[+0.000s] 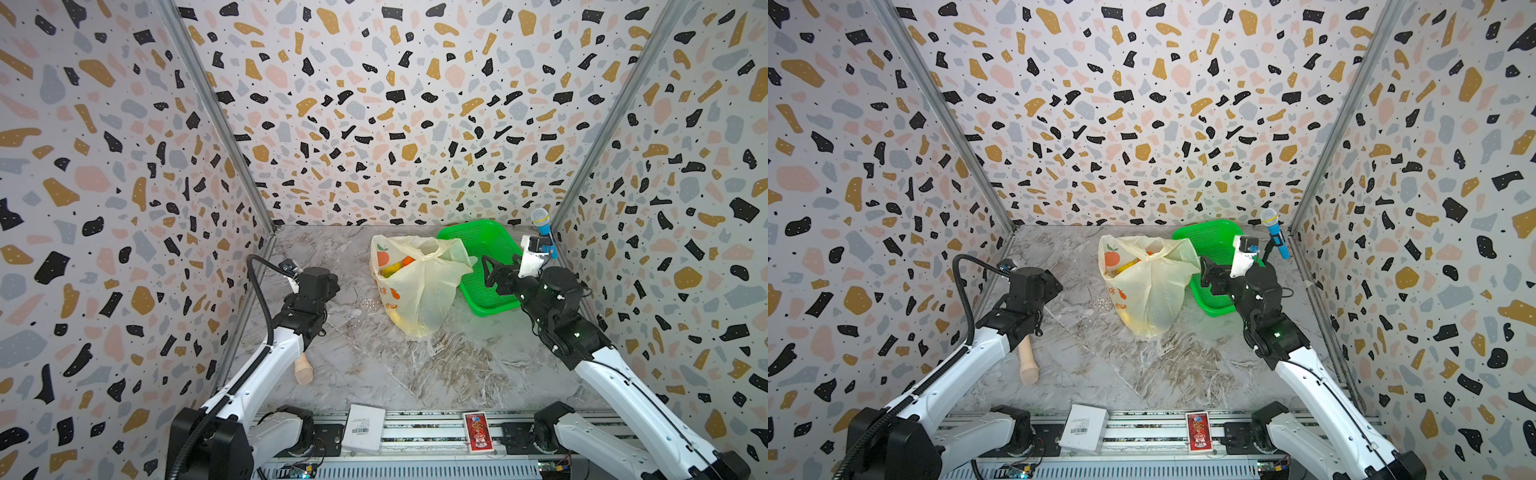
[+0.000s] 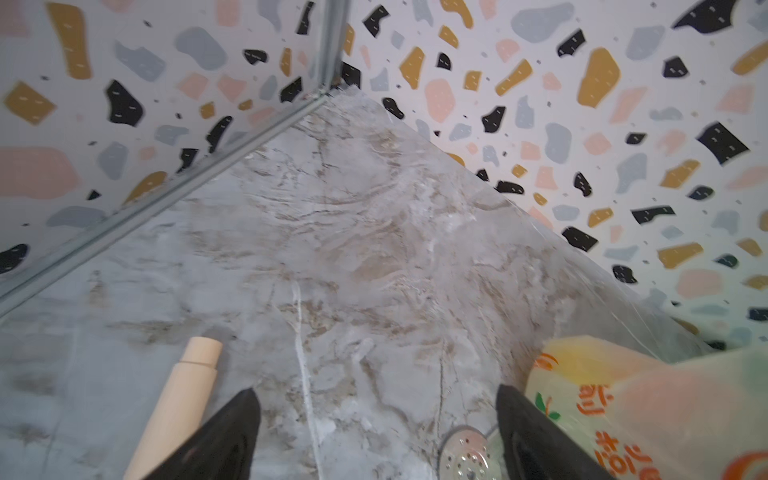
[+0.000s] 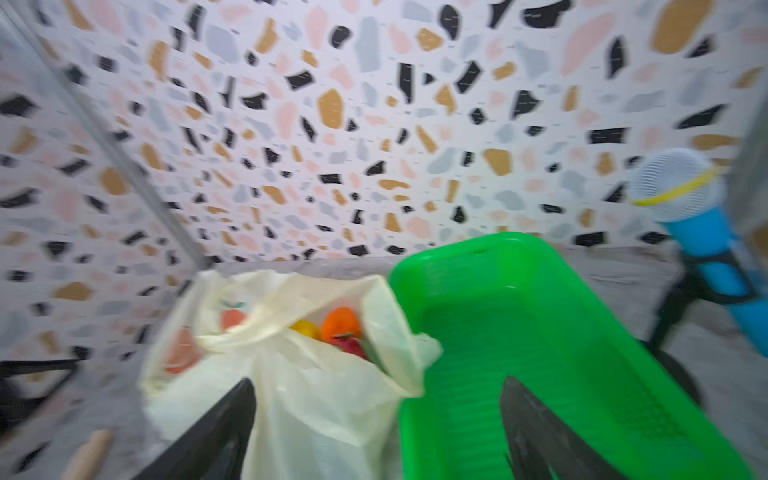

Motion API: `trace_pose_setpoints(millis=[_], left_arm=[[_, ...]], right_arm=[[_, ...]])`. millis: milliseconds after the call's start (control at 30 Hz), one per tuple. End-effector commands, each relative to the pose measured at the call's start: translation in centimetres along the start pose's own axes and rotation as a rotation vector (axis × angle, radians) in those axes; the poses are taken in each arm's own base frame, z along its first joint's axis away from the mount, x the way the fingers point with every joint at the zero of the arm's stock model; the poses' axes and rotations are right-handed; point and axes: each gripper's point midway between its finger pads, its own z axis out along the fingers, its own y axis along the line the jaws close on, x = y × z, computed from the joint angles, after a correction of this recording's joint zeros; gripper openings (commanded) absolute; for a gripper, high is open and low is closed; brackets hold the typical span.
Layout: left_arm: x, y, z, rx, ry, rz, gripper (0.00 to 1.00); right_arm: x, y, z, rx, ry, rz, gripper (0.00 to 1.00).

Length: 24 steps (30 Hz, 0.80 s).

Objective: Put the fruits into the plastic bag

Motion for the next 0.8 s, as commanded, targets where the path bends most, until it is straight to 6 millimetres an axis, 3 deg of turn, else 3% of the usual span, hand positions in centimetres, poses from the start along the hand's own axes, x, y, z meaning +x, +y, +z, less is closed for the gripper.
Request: trace_pose_setpoints(millis=[0, 133, 267, 500, 600, 700, 767], left_arm=[[-3.3, 3.8, 0.0, -0.227, -0.157, 0.088, 0.99], [-4.2, 6.0, 0.2, -0.374, -0.276, 0.187, 1.0], [-3.7, 7.4, 1.0, -0.482, -0.334, 0.286, 0.99], [1.2, 6.8, 5.5, -0.4, -0.269, 0.353, 1.0], [2.7, 6.2, 6.8, -0.34, -0.255, 0.334, 1.0], [3.2, 6.2, 7.5, -0.341, -0.25, 0.319, 1.0], [3.6, 6.3, 7.6, -0.324, -0.267, 0.301, 1.0]], right_arm=[[1.1, -7.0, -1.2, 0.313, -0.16, -0.041, 0.99], [6.4, -11.2, -1.5, 0.437, -0.195, -0.147, 0.99], [11.5, -14.8, -0.4, 0.575, -0.061, -0.18, 0.99], [13.4, -16.1, 0.0, 0.554, -0.094, -0.153, 0.99], [13.1, -15.3, 1.2, 0.496, -0.093, -0.206, 0.99], [13.9, -14.6, 2.0, 0.43, -0.097, -0.25, 0.99], [14.4, -13.5, 3.6, 0.354, -0.056, -0.286, 0.99]])
